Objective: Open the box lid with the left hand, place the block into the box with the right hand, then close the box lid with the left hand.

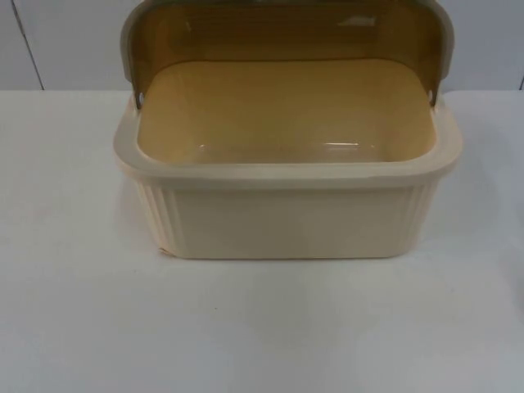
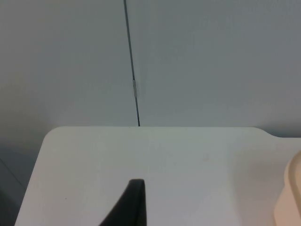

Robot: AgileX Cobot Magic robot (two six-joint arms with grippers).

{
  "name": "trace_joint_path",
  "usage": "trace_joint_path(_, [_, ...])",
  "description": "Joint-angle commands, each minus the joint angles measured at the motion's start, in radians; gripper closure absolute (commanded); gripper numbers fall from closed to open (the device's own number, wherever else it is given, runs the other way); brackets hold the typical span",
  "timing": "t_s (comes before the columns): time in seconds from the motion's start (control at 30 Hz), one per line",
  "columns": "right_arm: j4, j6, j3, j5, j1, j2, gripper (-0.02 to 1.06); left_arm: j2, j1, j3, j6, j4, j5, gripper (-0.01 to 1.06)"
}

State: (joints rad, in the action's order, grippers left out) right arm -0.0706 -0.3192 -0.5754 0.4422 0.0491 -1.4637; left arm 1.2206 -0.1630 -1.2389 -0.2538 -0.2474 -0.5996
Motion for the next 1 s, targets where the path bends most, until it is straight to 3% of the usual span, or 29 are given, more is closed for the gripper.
trace_joint_path(0.0, [0.003,-0.044,0.045,-0.071,-0.006,-0.058,-0.01,-0.003,0.003,-0.001,0.004,0.007,0.001,0.0])
trace_joint_path(0.13, [-0.015,-0.09,0.085,-0.118,-0.006,-0.071,-0.01,-0.003,0.003,-0.001,0.004,0.007,0.001,0.0])
trace_joint_path(0.47, [-0.027,-0.092,0.093,-0.122,-0.006,-0.063,-0.01,-0.003,0.003,-0.001,0.004,0.009,0.007,0.0])
trace_joint_path(0.97, [-0.056,-0.101,0.093,-0.058,-0.006,0.124,-0.01,-0.003,0.003,-0.001,0.004,0.009,0.005,0.0])
